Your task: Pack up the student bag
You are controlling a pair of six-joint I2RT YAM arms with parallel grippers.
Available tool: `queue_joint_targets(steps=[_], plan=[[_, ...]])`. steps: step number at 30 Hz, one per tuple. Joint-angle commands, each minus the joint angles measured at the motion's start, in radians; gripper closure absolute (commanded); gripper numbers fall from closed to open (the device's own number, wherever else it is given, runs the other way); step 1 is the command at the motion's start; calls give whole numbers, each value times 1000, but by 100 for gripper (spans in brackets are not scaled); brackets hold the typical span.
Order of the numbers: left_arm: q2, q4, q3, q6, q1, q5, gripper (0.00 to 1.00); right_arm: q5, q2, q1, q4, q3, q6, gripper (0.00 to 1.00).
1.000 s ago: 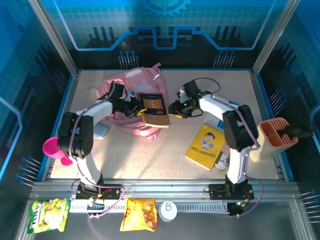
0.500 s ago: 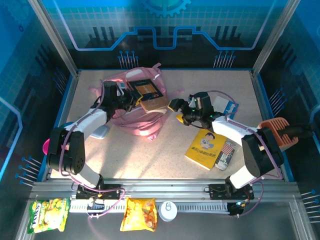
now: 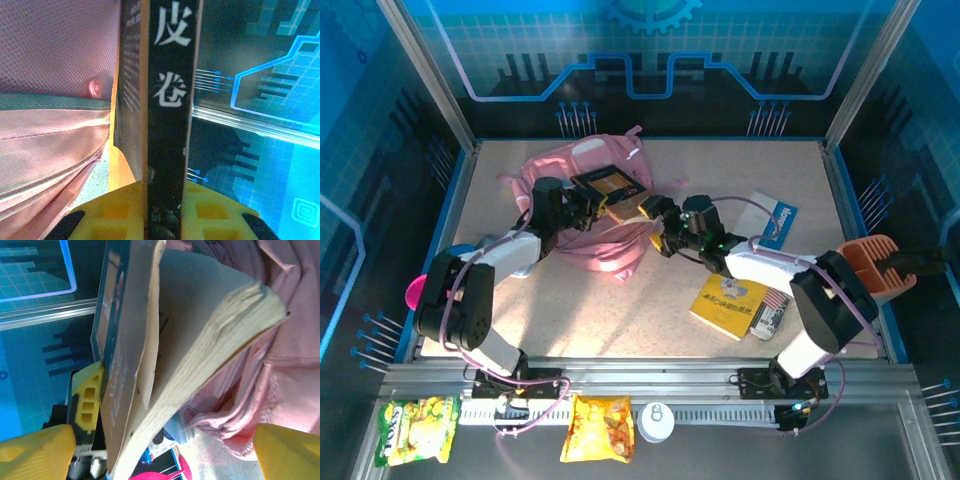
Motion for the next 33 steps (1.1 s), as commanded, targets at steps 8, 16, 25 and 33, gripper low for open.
queue_joint_targets(steps=[8,16,25,33], plan=[[-2,28,8,-54,-9,10,100,4,160,8,161,95,96,16],[13,-61,34,-28,-11,41,100,-6,215,-2,197,110,115,33],[12,-145,39,32,-12,51,97,23,197,-5,228,75,89,64],[7,-332,113,251,-11,61,61,13,148,-36,236,45,-20,94]])
